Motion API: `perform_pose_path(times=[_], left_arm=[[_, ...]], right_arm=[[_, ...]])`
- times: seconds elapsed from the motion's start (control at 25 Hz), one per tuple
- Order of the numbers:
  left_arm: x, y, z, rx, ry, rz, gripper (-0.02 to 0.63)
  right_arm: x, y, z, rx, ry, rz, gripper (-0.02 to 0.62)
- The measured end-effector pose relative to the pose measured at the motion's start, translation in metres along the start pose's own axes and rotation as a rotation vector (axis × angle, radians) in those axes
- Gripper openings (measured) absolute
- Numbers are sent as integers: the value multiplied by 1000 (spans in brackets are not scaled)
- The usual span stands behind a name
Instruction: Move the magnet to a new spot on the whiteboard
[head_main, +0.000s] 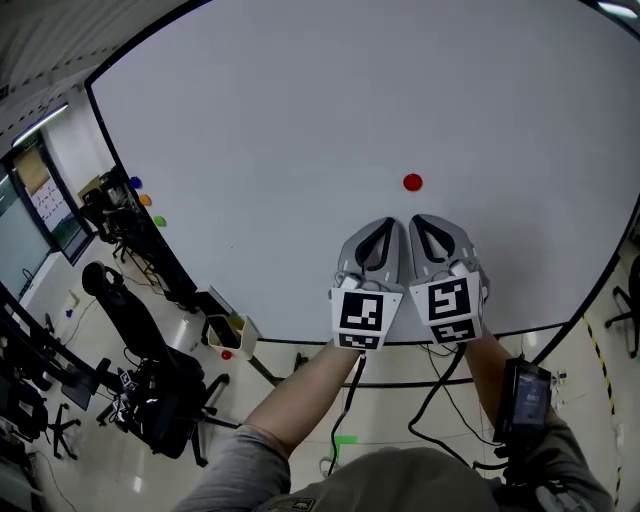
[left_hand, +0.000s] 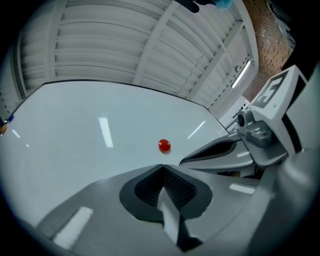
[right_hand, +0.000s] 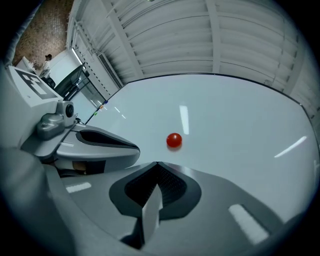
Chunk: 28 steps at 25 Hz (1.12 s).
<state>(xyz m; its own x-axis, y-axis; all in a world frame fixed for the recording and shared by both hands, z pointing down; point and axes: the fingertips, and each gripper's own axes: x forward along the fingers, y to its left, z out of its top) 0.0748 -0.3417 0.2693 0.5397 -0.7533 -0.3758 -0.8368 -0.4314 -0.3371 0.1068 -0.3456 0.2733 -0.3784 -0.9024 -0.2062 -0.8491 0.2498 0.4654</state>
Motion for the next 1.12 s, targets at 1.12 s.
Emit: perform_pose_path(times=[1.12], left_arm=[[41, -12, 36, 137, -60, 161, 163]], right_arm=[[-17, -53, -2, -2, -80, 1, 6]])
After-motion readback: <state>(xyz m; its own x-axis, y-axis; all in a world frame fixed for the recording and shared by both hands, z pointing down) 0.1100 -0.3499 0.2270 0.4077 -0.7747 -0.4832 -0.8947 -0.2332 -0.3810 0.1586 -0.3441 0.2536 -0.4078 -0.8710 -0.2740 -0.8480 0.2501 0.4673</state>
